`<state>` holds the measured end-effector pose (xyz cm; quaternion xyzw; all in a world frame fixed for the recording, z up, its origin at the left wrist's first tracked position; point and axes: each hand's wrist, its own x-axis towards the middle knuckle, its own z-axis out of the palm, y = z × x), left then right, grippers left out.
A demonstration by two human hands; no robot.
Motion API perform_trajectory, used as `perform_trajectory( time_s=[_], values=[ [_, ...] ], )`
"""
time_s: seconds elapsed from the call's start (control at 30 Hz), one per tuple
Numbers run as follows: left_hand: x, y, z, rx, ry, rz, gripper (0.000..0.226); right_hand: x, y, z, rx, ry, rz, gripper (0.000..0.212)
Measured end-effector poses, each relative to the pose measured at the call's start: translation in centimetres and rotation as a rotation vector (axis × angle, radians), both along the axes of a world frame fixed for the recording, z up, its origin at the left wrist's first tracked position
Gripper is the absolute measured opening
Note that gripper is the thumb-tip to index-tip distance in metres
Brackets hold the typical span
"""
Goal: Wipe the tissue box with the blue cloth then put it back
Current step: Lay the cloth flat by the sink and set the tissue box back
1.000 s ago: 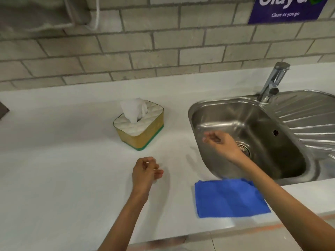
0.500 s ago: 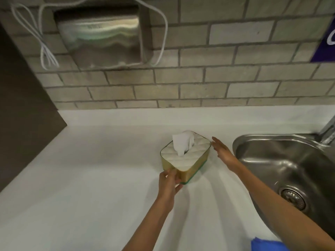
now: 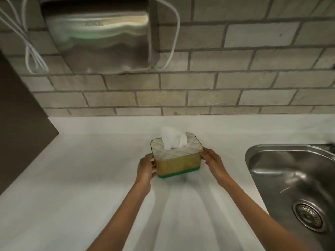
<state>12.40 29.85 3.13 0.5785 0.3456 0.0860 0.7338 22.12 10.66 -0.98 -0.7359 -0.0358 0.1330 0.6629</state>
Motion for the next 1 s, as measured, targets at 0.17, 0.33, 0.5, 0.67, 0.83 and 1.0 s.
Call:
perform_trajectory(
  time_s=[0.17, 0.33, 0.5, 0.67, 0.83, 1.0],
  values=[
    [3.5, 3.1, 0.4, 0.104, -0.059, -0.072, 0.027, 1.0, 3.1, 0.1, 0.035, -0.073, -0.031, 0.035],
    [6.6, 4.6, -0.6, 0.156, -0.053, -0.075, 0.027, 2.1, 4.8, -0.8, 0.026, -0.113, -0.058, 0.038],
    [8.3, 5.7, -1.7, 0.163, -0.011, -0.019, 0.035, 3.3, 5.8, -1.1, -0.008, -0.107, -0.045, 0.039],
    [8.7, 6.2, -2.6, 0.194, -0.010, -0.006, 0.030, 3.7, 6.4, -1.5, -0.040, -0.083, -0.038, 0.040],
    [9.1, 6.3, -2.9, 0.191, -0.016, -0.015, 0.031, 4.0, 6.7, -1.4, -0.055, -0.070, -0.027, 0.042],
    [9.3, 6.3, -3.0, 0.190, -0.013, -0.009, 0.033, 4.4, 6.7, -1.1, -0.061, -0.067, -0.021, 0.043]
  ],
)
